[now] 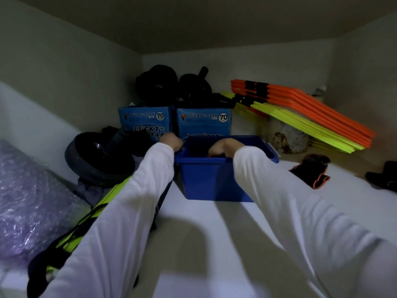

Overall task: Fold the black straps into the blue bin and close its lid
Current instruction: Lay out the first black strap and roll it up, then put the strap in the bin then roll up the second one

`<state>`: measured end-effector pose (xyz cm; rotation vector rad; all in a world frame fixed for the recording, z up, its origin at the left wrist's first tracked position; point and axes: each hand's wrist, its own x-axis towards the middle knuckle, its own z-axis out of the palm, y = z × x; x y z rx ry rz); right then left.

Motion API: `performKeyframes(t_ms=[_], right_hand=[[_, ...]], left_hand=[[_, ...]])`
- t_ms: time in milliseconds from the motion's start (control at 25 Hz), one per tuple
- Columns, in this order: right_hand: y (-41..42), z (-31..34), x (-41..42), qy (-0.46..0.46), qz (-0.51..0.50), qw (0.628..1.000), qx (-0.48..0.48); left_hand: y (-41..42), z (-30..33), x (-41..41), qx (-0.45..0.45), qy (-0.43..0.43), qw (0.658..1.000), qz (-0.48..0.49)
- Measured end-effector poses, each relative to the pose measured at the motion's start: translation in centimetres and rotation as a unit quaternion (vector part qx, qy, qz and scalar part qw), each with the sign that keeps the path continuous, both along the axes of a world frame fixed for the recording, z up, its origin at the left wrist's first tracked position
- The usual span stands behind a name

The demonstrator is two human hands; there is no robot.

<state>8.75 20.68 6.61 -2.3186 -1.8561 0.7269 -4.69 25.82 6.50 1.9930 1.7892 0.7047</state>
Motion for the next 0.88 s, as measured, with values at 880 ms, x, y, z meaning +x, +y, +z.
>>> performKeyframes(t_ms=[880], right_hand=[[-5.6, 3.1, 9.0, 0.197, -0.163, 0.914, 0.315]], left_hand=[[-6.9, 1.0, 6.3, 0.316, -0.055, 0.935, -0.150]])
